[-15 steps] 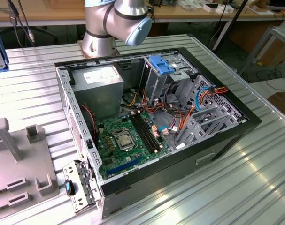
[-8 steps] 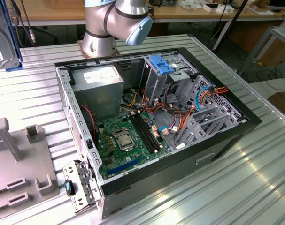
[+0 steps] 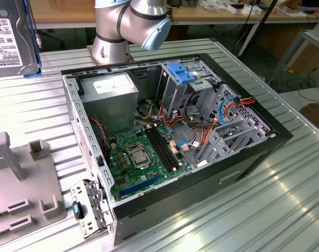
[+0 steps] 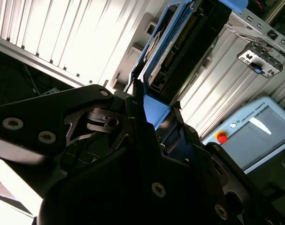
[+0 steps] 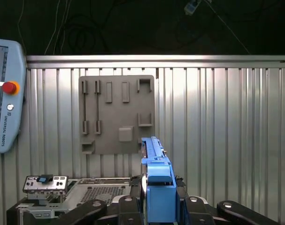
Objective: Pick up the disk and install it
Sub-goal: 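Pick up the disk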
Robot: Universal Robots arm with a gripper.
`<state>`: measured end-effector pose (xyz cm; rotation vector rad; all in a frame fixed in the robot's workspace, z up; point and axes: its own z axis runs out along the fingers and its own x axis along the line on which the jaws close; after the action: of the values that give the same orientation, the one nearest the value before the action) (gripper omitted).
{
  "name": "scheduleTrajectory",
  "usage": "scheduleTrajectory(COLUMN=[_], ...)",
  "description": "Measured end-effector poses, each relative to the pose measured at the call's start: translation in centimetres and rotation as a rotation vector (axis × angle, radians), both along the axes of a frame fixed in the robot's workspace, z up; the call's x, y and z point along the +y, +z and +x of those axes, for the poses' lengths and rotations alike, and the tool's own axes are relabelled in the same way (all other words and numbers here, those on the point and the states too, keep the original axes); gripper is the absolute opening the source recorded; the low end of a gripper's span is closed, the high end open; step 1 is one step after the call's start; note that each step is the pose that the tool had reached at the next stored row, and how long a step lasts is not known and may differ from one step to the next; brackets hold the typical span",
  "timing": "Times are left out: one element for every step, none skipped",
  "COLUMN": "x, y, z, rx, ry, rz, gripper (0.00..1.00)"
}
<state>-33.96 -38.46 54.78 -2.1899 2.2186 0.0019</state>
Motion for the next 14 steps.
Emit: scheduleTrajectory(x=[0.0, 0.0, 0.0, 0.0, 0.0, 0.0, 0.0, 0.0, 0.0, 0.0, 0.0, 0.0, 0.0, 0.0], y=[0.01, 0.0, 0.0, 0.0, 0.0, 0.0, 0.0, 0.01, 0.0, 0.0, 0.0, 0.0, 0.0, 0.01], z=[0.4, 0.84, 1.15, 1.35, 1.72, 2.17, 2.36, 2.66, 2.88, 3.11, 3.43, 3.76, 3.98, 4.44], rx=[0.0001, 0.0001, 0.0, 0.0001, 0.0, 0.0001, 0.0, 0.0001, 0.0001, 0.0001, 0.0001, 0.0, 0.0, 0.0001], ry=[0.0, 0.0, 0.0, 0.0, 0.0, 0.0, 0.0, 0.0, 0.0, 0.0, 0.0, 0.0, 0.0, 0.0], rz=[-0.0001, 0.0, -0.0001, -0.0001, -0.0001, -0.0001, 0.0, -0.0001, 0.0, -0.0001, 0.0, 0.0, 0.0, -0.0001], gripper=[0.37, 0.37, 0.37, 0.37, 0.37, 0.37, 0.37, 0.37, 0.37, 0.37, 0.37, 0.37, 0.37, 0.37])
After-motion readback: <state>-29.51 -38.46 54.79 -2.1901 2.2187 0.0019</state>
